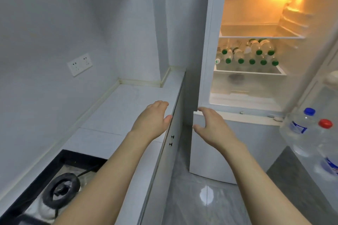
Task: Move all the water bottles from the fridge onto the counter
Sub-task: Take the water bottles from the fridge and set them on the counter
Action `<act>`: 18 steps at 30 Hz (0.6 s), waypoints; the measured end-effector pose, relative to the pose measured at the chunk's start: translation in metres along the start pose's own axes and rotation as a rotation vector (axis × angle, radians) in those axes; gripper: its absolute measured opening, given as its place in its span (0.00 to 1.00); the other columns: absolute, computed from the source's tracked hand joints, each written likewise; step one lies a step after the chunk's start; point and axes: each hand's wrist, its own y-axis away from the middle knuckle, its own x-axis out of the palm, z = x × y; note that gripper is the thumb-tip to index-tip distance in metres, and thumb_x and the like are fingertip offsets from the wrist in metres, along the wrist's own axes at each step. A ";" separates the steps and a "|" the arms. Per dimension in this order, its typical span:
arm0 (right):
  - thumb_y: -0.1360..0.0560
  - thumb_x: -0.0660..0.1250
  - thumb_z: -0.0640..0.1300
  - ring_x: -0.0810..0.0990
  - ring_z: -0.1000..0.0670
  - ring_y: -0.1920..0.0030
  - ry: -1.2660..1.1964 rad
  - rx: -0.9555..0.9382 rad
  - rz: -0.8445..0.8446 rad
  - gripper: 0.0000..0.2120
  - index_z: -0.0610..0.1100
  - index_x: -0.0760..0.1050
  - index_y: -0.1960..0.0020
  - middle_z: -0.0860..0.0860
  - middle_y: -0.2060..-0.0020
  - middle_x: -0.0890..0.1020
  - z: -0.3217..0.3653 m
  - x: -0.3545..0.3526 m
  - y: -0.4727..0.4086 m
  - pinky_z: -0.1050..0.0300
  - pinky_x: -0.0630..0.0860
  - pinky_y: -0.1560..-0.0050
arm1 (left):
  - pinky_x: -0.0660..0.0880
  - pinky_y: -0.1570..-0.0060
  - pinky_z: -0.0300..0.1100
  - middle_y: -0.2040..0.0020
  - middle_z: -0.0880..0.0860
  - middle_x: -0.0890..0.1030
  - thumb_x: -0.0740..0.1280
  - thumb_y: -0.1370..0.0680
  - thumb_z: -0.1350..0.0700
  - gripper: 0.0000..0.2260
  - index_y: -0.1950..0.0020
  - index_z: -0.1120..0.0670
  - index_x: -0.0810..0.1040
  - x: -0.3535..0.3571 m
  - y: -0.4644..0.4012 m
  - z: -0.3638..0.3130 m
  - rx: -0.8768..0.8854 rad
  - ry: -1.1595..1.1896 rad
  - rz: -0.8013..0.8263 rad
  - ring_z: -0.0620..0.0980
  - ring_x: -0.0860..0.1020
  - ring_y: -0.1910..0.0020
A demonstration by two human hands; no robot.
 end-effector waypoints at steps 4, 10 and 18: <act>0.22 0.65 0.48 0.64 0.48 0.27 0.010 0.039 -0.032 0.29 0.47 0.60 0.24 0.50 0.26 0.66 -0.003 -0.004 -0.043 0.54 0.61 0.29 | 0.66 0.34 0.45 0.27 0.52 0.67 0.59 0.18 0.50 0.21 0.26 0.54 0.64 0.003 -0.049 0.012 0.034 0.011 0.008 0.52 0.68 0.30; 0.22 0.64 0.48 0.64 0.49 0.27 0.016 0.116 -0.081 0.28 0.48 0.61 0.25 0.51 0.26 0.65 -0.027 -0.017 -0.079 0.54 0.62 0.29 | 0.69 0.38 0.45 0.30 0.53 0.71 0.59 0.18 0.50 0.20 0.28 0.56 0.67 0.016 -0.104 0.005 0.084 0.030 0.001 0.53 0.70 0.34; 0.22 0.64 0.47 0.63 0.48 0.27 0.001 0.192 -0.131 0.28 0.46 0.61 0.25 0.50 0.27 0.66 -0.072 -0.040 -0.116 0.53 0.61 0.29 | 0.69 0.38 0.44 0.28 0.52 0.69 0.59 0.18 0.50 0.21 0.27 0.55 0.66 0.046 -0.162 -0.028 0.164 0.083 0.040 0.52 0.70 0.33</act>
